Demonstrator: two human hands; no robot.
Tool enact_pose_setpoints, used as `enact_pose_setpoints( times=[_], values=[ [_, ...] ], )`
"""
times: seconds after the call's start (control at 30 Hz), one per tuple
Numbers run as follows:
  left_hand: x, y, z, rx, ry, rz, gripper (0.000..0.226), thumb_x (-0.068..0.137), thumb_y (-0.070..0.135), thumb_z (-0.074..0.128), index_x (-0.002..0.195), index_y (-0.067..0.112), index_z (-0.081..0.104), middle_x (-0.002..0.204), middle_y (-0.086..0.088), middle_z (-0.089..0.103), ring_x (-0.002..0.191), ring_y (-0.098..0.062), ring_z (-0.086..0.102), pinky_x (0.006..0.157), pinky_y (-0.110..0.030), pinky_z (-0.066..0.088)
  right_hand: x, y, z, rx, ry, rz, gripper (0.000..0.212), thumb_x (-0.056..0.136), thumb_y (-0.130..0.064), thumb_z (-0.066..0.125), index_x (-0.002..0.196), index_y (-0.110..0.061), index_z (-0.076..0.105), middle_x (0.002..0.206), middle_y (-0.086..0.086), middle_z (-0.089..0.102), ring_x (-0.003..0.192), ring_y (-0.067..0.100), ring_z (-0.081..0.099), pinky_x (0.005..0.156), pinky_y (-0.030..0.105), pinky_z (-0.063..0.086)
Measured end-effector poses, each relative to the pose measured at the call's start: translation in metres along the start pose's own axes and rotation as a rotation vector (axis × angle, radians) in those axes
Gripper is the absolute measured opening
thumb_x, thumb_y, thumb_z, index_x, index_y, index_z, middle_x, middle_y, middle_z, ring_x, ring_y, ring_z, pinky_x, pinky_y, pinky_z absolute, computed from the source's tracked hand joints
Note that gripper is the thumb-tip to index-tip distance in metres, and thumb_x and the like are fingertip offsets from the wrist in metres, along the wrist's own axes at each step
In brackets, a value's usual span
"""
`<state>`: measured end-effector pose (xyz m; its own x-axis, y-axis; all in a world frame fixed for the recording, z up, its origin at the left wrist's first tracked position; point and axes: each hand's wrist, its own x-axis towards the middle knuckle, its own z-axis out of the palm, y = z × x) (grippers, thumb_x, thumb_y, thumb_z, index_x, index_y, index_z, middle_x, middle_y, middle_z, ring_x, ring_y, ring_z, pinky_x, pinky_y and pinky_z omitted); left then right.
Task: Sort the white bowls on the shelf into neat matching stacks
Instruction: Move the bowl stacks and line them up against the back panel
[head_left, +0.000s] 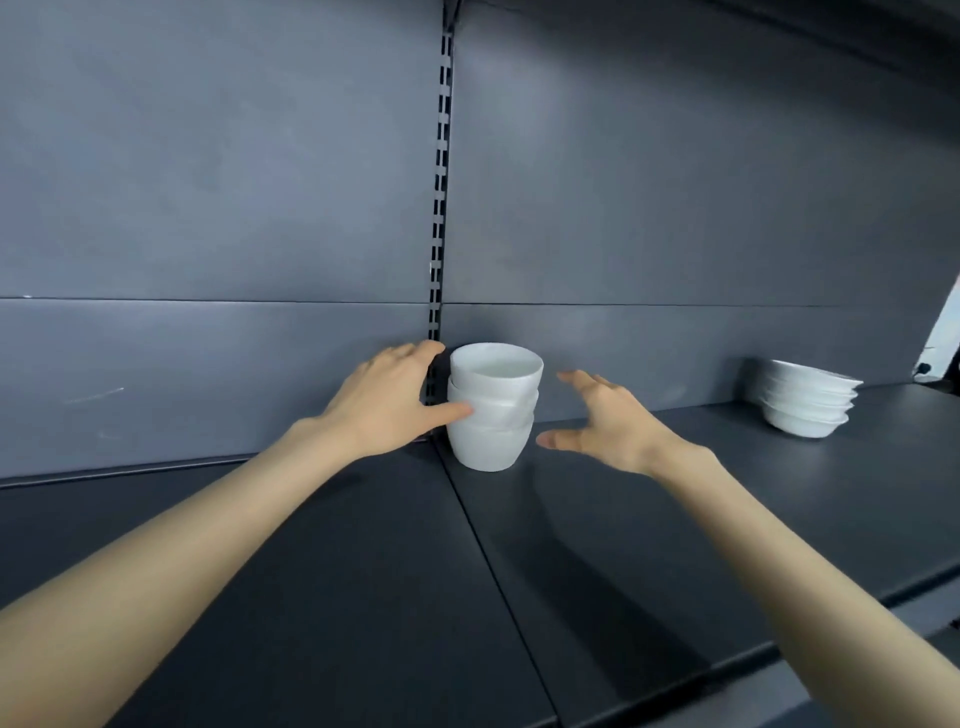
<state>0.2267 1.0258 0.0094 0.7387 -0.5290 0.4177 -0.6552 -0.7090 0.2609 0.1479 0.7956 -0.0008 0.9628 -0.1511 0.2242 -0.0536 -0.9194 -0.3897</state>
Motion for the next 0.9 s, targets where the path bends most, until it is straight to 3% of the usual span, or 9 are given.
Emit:
enact_pose_setpoints(
  times=[0.13,0.27,0.4,0.5,0.6,0.67,0.73,0.83,0.9],
  values=[
    [0.025,-0.003,0.02,-0.167,-0.022,-0.097,0.094,0.073,0.065,0.065,0.146,0.017,0.031,0.147,-0.001,0.043,0.134,-0.019,0.041,0.107,-0.041,0.038,0.026,0.02,0.01,0.107,-0.081,-0.021,0.102,0.074,-0.047,0.077,0.151,-0.018,0.016,0.154,0.005,0.029,0.141,0.023,0.03,0.11,0.036,0.033],
    [0.042,0.0,0.036,-0.355,0.021,-0.184,0.094,0.072,0.055,0.072,0.145,0.013,0.032,0.144,-0.001,0.045,0.131,-0.013,0.044,0.098,-0.023,0.035,0.051,0.039,0.019,0.22,-0.159,-0.058,0.106,0.069,-0.048,0.081,0.15,-0.02,0.018,0.15,0.003,0.036,0.136,0.021,0.037,0.106,0.034,0.037],
    [0.05,0.013,0.052,-0.519,0.04,-0.273,0.096,0.069,0.049,0.077,0.145,0.014,0.03,0.135,0.008,0.049,0.117,-0.004,0.045,0.092,-0.019,0.034,0.07,0.055,0.029,0.306,-0.28,-0.131,0.106,0.065,-0.048,0.083,0.148,-0.021,0.021,0.143,-0.004,0.045,0.132,0.015,0.042,0.108,0.036,0.038],
    [0.054,0.026,0.057,-0.559,0.075,-0.32,0.08,0.071,0.039,0.079,0.136,0.018,0.038,0.108,0.021,0.054,0.106,-0.005,0.051,0.08,-0.013,0.042,0.083,0.062,0.036,0.376,-0.309,-0.183,0.103,0.064,-0.045,0.085,0.145,-0.02,0.026,0.136,-0.008,0.049,0.125,0.011,0.048,0.106,0.035,0.042],
    [0.055,0.035,0.061,-0.61,0.109,-0.358,0.057,0.073,0.032,0.08,0.117,0.025,0.045,0.099,0.023,0.055,0.099,-0.003,0.056,0.076,-0.007,0.045,0.093,0.067,0.044,0.452,-0.337,-0.199,0.098,0.063,-0.043,0.085,0.141,-0.02,0.031,0.13,-0.009,0.053,0.117,0.012,0.054,0.101,0.037,0.046],
    [0.055,0.039,0.063,-0.623,0.126,-0.357,0.04,0.074,0.026,0.08,0.096,0.032,0.048,0.095,0.025,0.056,0.089,0.006,0.057,0.069,-0.002,0.044,0.097,0.068,0.049,0.485,-0.357,-0.213,0.101,0.057,-0.046,0.086,0.139,-0.021,0.034,0.127,-0.01,0.056,0.114,0.011,0.056,0.099,0.037,0.048],
    [0.058,0.04,0.064,-0.638,0.13,-0.355,0.039,0.075,0.023,0.08,0.087,0.037,0.046,0.092,0.025,0.056,0.079,0.017,0.057,0.064,0.002,0.041,0.1,0.068,0.054,0.524,-0.366,-0.224,0.105,0.048,-0.051,0.085,0.136,-0.022,0.036,0.125,-0.012,0.058,0.113,0.01,0.057,0.097,0.037,0.05],
    [0.061,0.036,0.067,-0.676,0.146,-0.373,0.038,0.073,0.024,0.081,0.097,0.034,0.054,0.099,0.019,0.061,0.078,0.021,0.058,0.067,0.0,0.043,0.105,0.07,0.061,0.586,-0.365,-0.223,0.105,0.045,-0.052,0.085,0.133,-0.021,0.038,0.123,-0.013,0.059,0.112,0.008,0.058,0.096,0.036,0.051],
    [0.061,0.033,0.069,-0.695,0.164,-0.381,0.058,0.069,0.026,0.084,0.118,0.021,0.055,0.106,0.017,0.062,0.091,0.014,0.059,0.074,-0.004,0.047,0.107,0.072,0.065,0.604,-0.366,-0.225,0.102,0.044,-0.053,0.085,0.13,-0.022,0.041,0.123,-0.012,0.059,0.112,0.009,0.058,0.095,0.037,0.052]
  ],
)
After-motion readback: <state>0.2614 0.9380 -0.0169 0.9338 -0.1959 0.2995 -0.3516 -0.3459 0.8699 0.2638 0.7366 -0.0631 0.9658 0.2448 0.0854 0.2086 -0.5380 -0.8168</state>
